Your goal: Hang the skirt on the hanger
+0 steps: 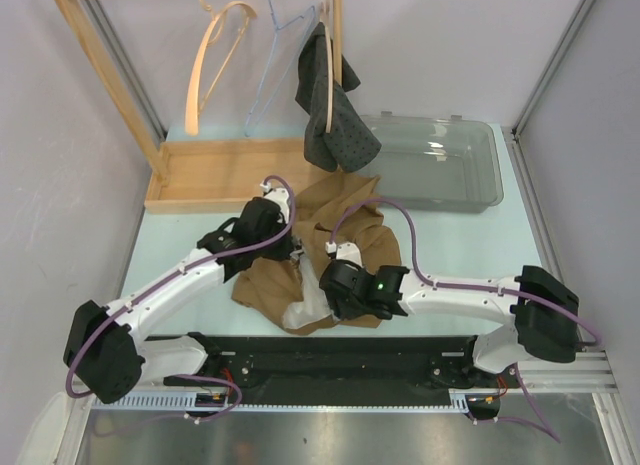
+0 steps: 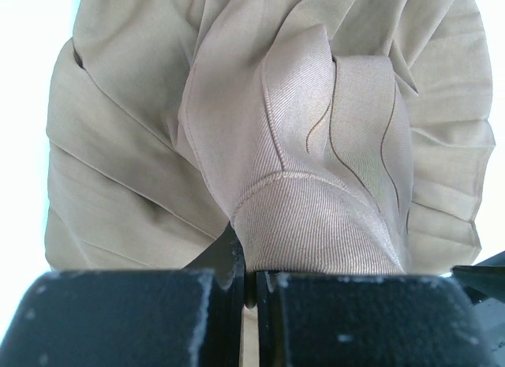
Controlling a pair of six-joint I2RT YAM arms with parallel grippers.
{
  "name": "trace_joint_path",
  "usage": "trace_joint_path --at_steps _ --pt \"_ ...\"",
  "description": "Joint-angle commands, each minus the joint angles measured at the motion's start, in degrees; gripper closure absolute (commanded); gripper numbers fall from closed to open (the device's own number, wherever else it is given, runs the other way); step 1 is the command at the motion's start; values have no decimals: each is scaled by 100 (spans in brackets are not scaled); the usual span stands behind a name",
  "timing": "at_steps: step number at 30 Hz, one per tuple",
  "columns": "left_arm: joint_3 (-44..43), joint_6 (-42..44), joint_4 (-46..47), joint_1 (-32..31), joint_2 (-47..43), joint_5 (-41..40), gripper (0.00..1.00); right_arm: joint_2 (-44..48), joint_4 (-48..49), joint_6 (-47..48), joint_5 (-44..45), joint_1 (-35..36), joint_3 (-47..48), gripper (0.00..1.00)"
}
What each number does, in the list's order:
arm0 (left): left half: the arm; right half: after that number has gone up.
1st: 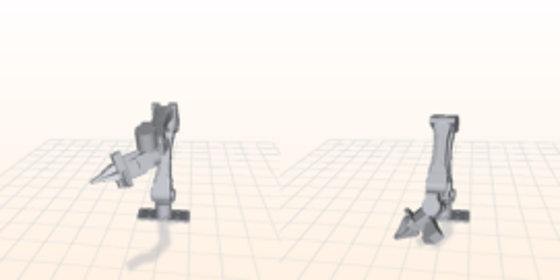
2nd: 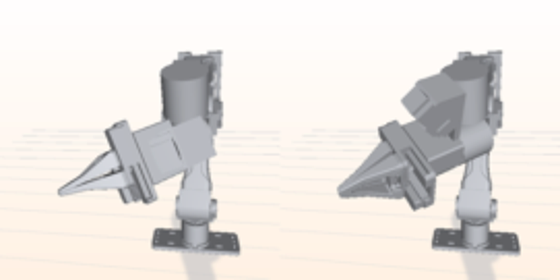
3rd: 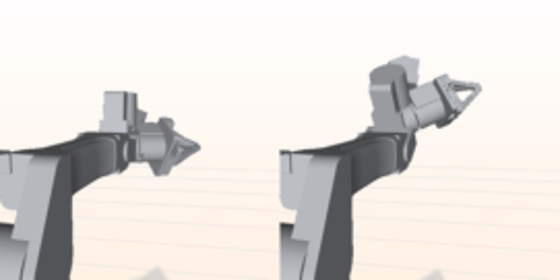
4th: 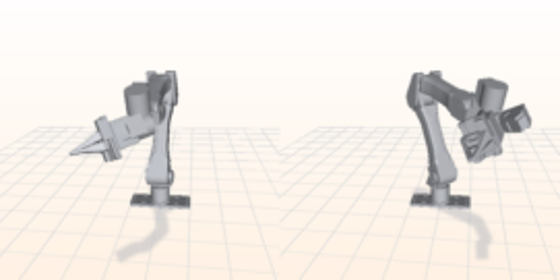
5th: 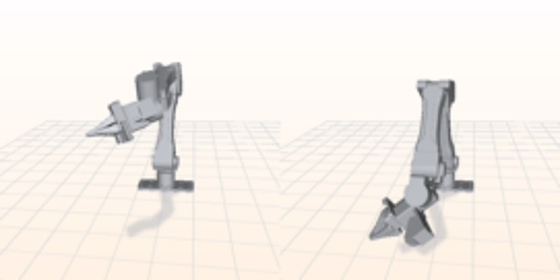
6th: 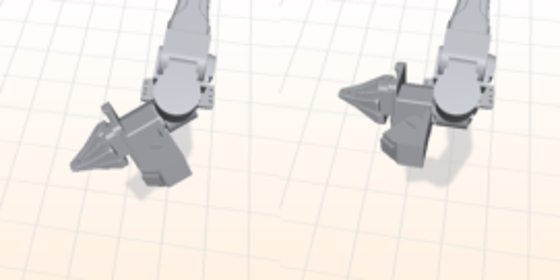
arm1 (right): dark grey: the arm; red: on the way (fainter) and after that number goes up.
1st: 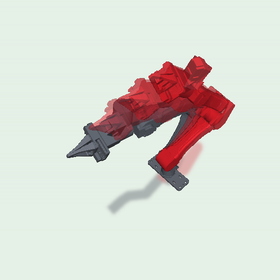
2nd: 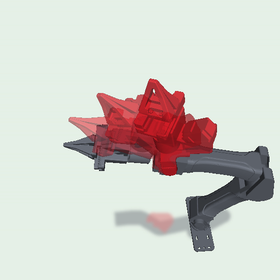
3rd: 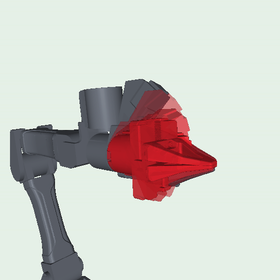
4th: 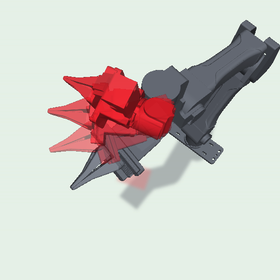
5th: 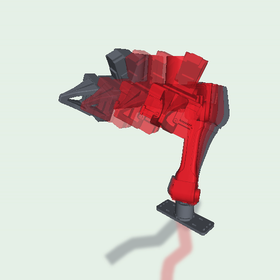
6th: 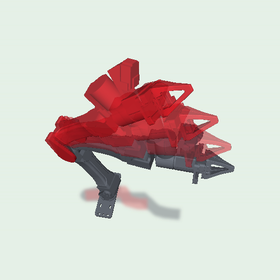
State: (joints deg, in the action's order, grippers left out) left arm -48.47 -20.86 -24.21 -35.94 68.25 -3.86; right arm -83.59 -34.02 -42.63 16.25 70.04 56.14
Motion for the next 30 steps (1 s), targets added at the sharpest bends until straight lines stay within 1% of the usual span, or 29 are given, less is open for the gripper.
trace_joint_path --at_steps 1,3,4,6,7,8,10,11,13,15,16,19,24,25,28,30 --pt "-330 100 -14 96 -206 183 100 -227 519 -184 203 -34 -77 51" --pt "-408 144 -110 157 -233 262 100 -350 589 -254 238 -192 -86 63" --pt "-444 222 -163 175 -268 332 100 -359 633 -246 212 -253 -77 74" --pt "-619 389 -373 280 -312 709 100 -246 791 -167 203 -403 -77 87" --pt "-698 660 -470 316 -338 876 100 -167 826 -140 229 -464 -77 97" --pt "-795 802 -584 342 -408 1122 100 -70 809 -131 256 -543 -77 100" --pt "-1076 1266 -988 421 -479 1421 100 315 792 70 256 -903 -77 100" --pt "-1164 1391 -1120 465 -566 1719 100 500 713 140 247 -1061 -68 100" --pt "-1384 1663 -1419 623 -681 2019 100 999 651 473 151 -1606 -51 100" --pt "-1612 1769 -1673 755 -812 2370 100 1274 555 702 -41 -1975 72 100" --pt "-1691 1848 -1736 799 -848 2459 100 1406 511 825 -139 -2394 151 100" --pt "-1999 1901 -2017 826 -962 2644 100 1679 265 1248 -306 -2985 607 100" --pt "-2395 2025 -2369 826 -1024 3399 100 1724 27 1749 -587 -3462 1434 100" --pt "-2439 2068 -2413 826 -1059 3844 100 1689 -43 1793 -631 -3506 1696 100" --pt "-2641 2060 -2370 826 -1155 4146 100 1565 -236 1925 -676 -3594 2049 100" --pt "-2738 1929 -2247 826 -1252 4165 100 1530 -237 1986 -851 -3620 2094 100"
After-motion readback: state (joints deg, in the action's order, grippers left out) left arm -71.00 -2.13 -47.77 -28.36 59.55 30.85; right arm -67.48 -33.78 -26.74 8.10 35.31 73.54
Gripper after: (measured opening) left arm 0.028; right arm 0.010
